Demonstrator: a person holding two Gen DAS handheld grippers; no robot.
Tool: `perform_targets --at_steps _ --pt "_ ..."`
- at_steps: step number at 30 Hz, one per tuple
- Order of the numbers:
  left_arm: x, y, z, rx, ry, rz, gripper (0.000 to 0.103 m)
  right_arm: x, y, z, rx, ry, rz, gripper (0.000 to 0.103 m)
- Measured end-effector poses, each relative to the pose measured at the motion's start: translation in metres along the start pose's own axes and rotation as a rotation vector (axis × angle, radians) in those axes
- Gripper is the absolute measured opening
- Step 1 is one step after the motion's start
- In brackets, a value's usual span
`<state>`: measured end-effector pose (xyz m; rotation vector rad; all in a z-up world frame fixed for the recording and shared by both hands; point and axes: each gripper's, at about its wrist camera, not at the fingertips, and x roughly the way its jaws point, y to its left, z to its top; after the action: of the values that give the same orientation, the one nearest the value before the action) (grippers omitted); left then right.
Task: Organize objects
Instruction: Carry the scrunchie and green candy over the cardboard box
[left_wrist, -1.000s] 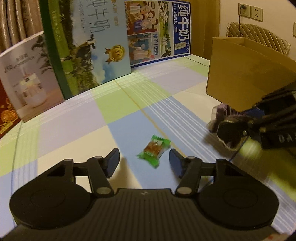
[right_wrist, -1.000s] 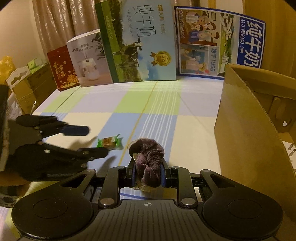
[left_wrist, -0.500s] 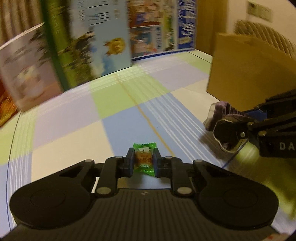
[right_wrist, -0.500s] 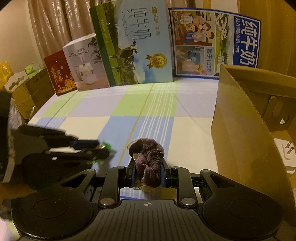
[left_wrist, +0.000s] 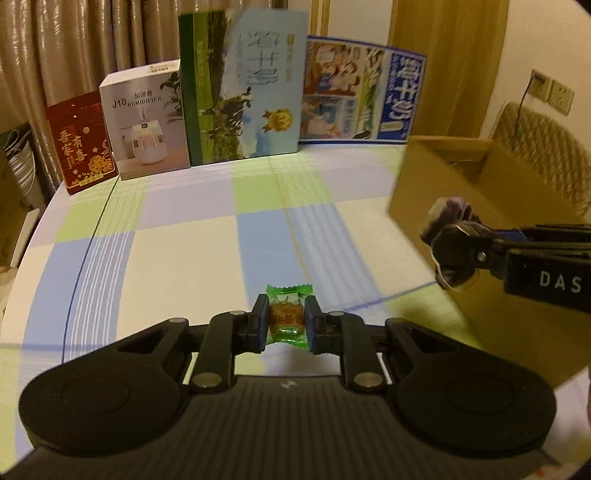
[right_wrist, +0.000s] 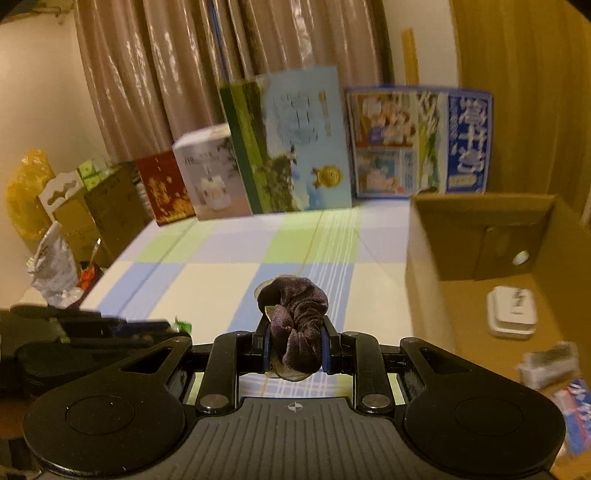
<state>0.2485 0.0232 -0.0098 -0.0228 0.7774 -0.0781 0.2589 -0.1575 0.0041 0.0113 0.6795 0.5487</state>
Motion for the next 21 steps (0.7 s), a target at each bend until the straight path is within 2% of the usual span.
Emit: perform_targets --at_steps 6,11,21 --pt "-0.057 -0.049 -0.004 0.012 -0.021 -0.005 0.016 -0.078 -0.003 0.007 -0.013 -0.038 -0.047 0.022" --pt "-0.099 -0.097 -0.006 0.012 -0.054 -0.042 0.016 -0.136 -0.028 0.003 -0.041 -0.036 -0.106 0.022" --pt "-0.131 -0.189 -0.011 0.067 -0.079 -0.131 0.016 -0.206 -0.095 -0.021 0.006 -0.014 -0.221 0.022"
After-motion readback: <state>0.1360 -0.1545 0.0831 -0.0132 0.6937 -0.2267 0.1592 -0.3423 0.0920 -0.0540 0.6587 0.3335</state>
